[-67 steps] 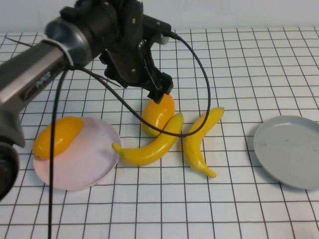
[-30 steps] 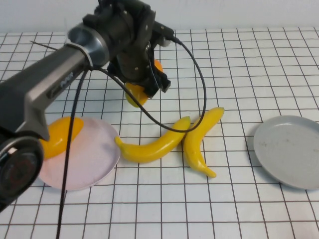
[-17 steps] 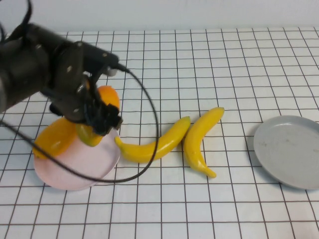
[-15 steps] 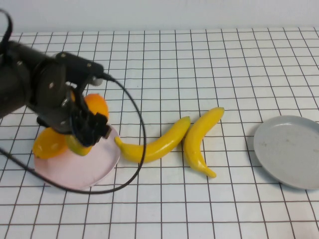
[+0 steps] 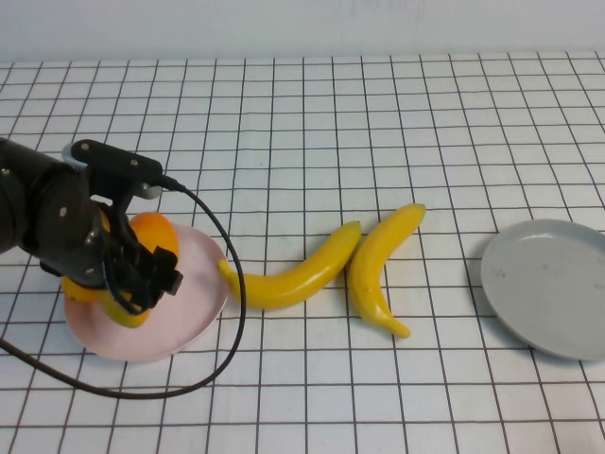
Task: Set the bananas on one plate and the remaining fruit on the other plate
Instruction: Put one type of fruit in the left plate, then put another type of fruit in the right plate
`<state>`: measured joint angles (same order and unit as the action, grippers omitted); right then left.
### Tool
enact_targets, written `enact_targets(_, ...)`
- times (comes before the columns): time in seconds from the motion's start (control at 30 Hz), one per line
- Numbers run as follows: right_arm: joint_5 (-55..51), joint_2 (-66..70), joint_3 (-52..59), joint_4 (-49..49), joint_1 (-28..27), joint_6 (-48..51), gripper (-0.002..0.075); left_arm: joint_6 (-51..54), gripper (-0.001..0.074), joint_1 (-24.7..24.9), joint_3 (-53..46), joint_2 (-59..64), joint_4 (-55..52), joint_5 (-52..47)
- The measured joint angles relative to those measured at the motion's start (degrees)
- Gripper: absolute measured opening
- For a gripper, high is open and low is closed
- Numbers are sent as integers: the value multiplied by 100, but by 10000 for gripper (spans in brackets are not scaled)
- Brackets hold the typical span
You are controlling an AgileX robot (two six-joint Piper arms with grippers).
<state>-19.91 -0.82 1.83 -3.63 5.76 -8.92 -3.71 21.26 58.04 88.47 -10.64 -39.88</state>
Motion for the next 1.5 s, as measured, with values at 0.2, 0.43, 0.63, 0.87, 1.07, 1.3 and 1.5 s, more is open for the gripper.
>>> enact_targets(0.2, 0, 0, 0, 0, 0, 0, -16, 25, 606, -9, 0, -27, -187, -42)
enact_targets(0.43, 0, 0, 0, 0, 0, 0, -16, -160, 537, 101, -121, -732, -447, -13)
enact_targets(0.63, 0, 0, 0, 0, 0, 0, -16, -281, 99, 147, -1510, -2002, -359, 1679)
enact_targets(0.87, 0, 0, 0, 0, 0, 0, -16, -281, 9, 147, -2599, -3723, -131, 1759)
enact_targets(1.07, 0, 0, 0, 0, 0, 0, -16, -281, 1, 147, -2638, -5077, 122, 1293)
enact_targets(1.3, 0, 0, 0, 0, 0, 0, -16, -281, 1, 147, -2638, -5622, 217, 1049)
enact_targets(1.5, 0, 0, 0, 0, 0, 0, -16, -281, 1, 147, -2638, -5622, 213, 1028)
